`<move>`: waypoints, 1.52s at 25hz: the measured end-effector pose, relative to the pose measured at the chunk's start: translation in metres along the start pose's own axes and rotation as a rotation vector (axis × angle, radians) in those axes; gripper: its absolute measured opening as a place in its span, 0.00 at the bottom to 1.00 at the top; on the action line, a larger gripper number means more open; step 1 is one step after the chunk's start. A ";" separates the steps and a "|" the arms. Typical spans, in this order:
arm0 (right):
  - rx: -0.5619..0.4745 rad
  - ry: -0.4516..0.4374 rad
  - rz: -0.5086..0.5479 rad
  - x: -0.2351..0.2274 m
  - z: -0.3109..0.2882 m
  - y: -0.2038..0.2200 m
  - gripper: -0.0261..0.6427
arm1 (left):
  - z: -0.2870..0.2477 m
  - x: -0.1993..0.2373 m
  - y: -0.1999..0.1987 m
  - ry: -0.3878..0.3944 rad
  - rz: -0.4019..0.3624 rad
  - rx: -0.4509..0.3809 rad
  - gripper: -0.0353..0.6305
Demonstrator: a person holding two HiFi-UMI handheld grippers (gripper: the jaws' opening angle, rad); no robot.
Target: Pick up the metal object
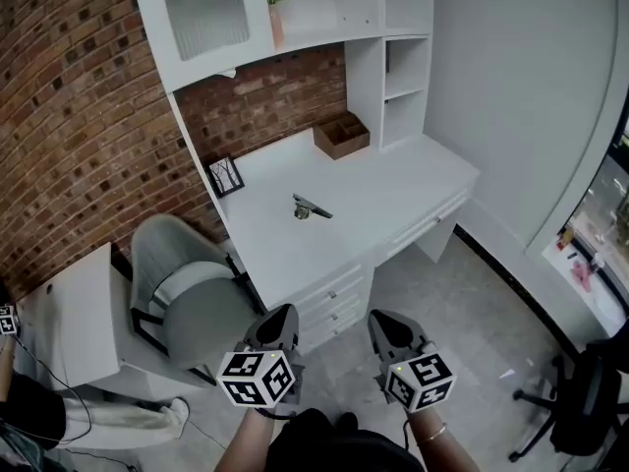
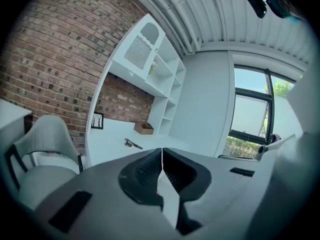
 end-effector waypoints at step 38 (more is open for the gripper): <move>0.085 0.062 -0.076 -0.043 -0.270 -0.038 0.05 | -0.225 0.235 -0.041 0.049 0.350 0.125 0.31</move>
Point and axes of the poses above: the fingertips, and each gripper's own axes: z backward along the fingers, x to its left, y out of its underside, the point moved 6 cm from there along z, backward along the fingers, and after that the axes turned 13 degrees about y, right-handed, at the moved point
